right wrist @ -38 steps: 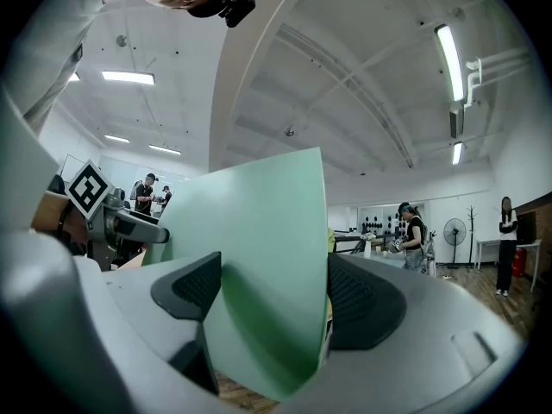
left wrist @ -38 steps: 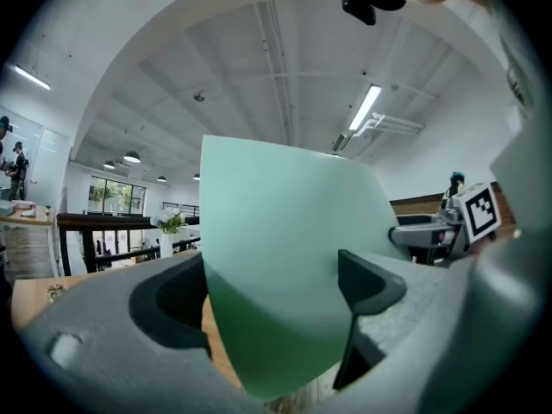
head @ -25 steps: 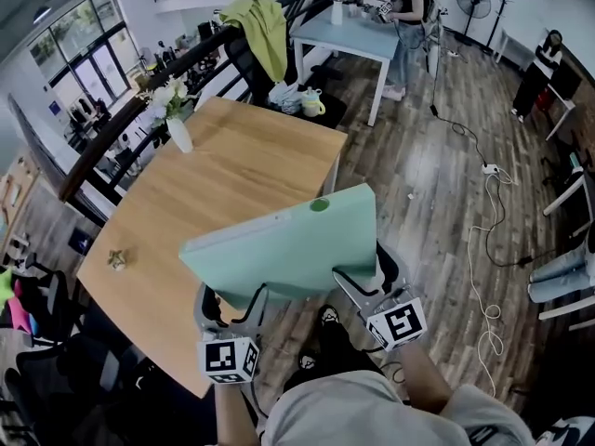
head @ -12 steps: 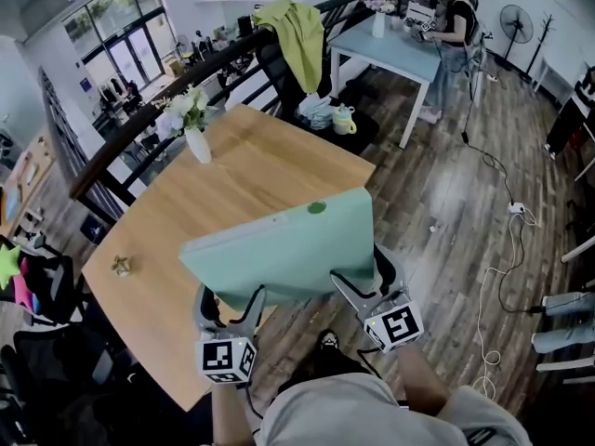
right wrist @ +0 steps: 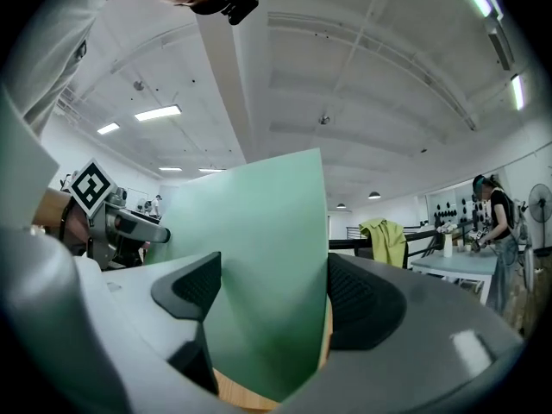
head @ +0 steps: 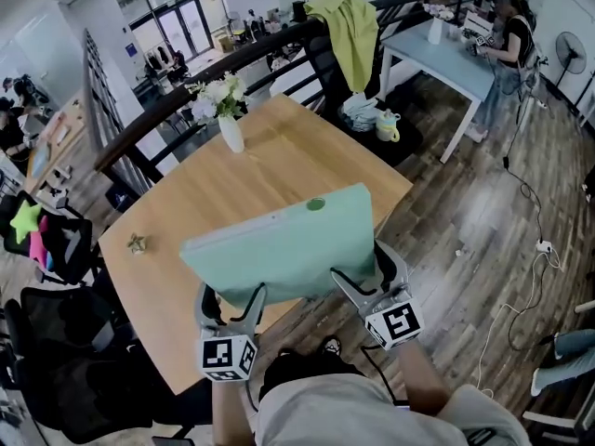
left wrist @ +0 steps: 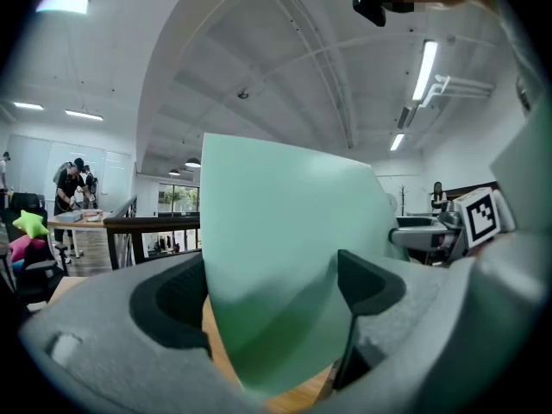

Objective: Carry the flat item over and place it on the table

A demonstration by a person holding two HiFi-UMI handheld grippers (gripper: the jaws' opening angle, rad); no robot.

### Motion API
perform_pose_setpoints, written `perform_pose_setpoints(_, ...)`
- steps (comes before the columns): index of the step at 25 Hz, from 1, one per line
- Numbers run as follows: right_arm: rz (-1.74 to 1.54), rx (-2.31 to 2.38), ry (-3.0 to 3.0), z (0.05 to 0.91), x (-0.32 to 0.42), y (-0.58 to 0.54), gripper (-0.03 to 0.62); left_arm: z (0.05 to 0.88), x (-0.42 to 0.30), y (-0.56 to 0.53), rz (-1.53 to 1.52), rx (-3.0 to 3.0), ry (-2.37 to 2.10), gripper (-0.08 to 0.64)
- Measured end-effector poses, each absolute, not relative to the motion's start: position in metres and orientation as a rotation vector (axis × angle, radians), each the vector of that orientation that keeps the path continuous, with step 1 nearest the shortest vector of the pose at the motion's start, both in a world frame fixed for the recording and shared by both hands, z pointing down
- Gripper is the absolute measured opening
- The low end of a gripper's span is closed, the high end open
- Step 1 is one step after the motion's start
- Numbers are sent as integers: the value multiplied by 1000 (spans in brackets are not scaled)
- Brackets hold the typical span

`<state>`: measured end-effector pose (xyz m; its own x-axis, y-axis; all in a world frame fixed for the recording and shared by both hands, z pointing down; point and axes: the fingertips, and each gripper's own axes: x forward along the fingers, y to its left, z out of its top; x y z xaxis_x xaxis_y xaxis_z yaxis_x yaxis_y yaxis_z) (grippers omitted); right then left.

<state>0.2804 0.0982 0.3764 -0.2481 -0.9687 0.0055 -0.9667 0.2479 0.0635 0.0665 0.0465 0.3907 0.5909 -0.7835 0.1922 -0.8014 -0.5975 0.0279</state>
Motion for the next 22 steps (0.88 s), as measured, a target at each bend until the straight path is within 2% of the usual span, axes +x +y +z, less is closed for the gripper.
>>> perform_pose_setpoints(22,-59,1510,-2705,387,184,-50,394,397,-36,-36,189,2444,-1705,477)
